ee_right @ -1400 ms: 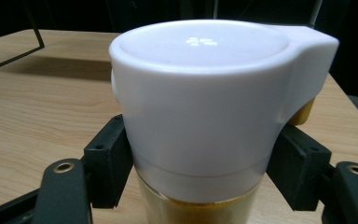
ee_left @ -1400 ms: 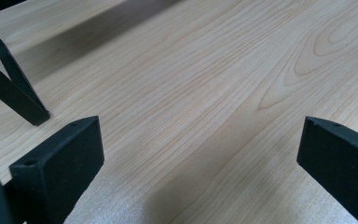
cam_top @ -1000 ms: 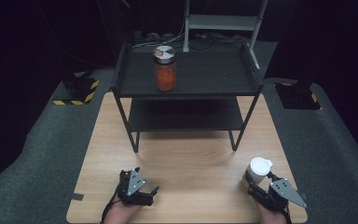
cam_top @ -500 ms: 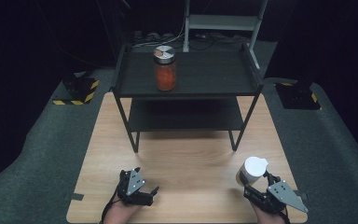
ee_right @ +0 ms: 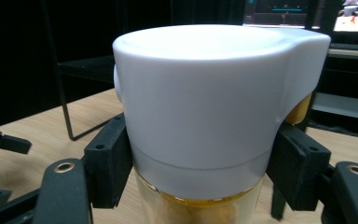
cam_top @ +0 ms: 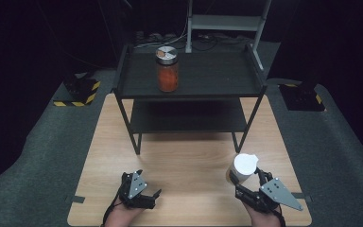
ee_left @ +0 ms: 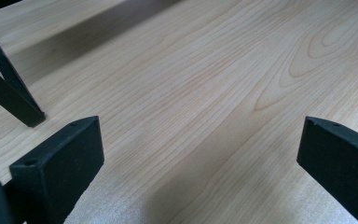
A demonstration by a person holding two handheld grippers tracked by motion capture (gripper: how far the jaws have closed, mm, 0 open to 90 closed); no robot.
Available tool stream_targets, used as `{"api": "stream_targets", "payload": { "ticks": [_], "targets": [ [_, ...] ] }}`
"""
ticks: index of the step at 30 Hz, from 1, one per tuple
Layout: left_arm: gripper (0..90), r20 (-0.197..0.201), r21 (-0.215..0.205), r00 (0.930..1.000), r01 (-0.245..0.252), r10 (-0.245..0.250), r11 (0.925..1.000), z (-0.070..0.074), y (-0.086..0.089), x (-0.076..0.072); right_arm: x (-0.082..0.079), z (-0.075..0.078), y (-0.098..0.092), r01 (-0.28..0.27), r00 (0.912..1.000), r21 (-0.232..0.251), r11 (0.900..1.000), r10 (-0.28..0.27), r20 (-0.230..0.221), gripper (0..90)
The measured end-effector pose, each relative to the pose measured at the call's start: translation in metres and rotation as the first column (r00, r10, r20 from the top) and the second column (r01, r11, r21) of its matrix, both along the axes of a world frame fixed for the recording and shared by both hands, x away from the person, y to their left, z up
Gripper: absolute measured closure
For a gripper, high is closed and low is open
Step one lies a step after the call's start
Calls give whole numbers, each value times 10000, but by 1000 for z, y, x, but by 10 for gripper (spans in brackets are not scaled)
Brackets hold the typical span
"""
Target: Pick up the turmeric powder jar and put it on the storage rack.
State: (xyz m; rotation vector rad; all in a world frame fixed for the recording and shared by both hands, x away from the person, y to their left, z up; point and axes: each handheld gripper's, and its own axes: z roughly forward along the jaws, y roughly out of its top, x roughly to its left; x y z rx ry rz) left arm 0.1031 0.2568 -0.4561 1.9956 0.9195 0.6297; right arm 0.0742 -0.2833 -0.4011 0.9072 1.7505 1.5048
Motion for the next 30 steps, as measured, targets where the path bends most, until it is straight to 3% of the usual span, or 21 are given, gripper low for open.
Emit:
{"api": "stream_targets", "payload": {
  "ticks": [13,30],
  "targets": [
    [7,-2,6,10000,55,-55,10000,0,1,0,6,21,21,-414,9977,195,9990,402,549,301],
    [7,-68,-77,9999,100,-101,9999,0,2,1,17,52,32,-858,9884,611,9944,772,1308,302]
  ]
}}
